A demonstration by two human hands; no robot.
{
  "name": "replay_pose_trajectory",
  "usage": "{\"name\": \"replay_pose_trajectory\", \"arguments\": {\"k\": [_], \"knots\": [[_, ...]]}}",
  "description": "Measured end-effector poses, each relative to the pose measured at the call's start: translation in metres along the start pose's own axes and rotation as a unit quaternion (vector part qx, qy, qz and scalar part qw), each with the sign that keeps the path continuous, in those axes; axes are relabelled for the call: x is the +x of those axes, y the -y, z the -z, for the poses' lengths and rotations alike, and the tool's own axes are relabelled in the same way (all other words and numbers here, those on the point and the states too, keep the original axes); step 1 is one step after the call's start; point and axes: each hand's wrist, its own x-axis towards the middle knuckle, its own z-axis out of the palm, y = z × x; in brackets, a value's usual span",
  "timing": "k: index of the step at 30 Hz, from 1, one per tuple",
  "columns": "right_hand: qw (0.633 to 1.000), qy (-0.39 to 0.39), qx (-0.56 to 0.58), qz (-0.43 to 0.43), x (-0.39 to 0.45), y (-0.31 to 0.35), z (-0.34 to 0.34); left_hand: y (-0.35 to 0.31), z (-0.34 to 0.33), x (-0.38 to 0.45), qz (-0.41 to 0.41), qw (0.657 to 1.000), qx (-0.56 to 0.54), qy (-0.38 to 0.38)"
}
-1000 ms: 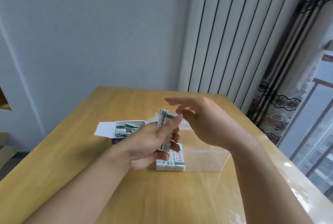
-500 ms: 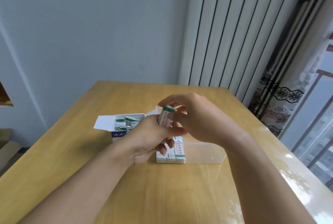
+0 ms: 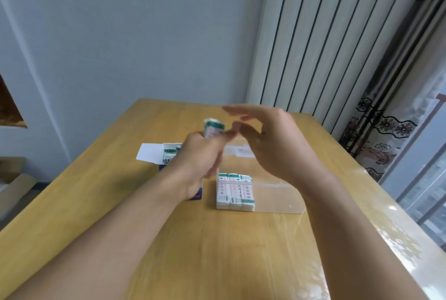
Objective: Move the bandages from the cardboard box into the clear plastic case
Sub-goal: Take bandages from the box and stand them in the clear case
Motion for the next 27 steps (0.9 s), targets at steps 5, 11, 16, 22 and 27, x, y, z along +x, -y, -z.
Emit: {"name": "replay_pose_trajectory", "arguments": {"k": [5,11,16,22,27], "knots": [[0.999,-0.021,-0.031,-0.028,0.004,-0.011,-0.009,-0.024,0.057,0.019,-0.03,0.989,-0.092,-0.109],[0.994,0.028,-0.104,-0.023,0.021,-0.004,-0.058,-0.005,0.093,0.039,0.025,0.963,-0.208,-0.168],[0.972,0.077,-0.22,0.016,0.049,0.01,-0.097,0.006,0.09,0.042,0.026,0.953,-0.238,-0.183],[0.952,0.095,-0.289,0.03,0.059,0.016,-0.115,0.007,0.093,0.046,0.044,0.949,-0.258,-0.175],[0.954,0.151,-0.259,0.011,0.06,0.02,-0.122,0.008,0.093,0.048,0.052,0.945,-0.273,-0.174]]}}
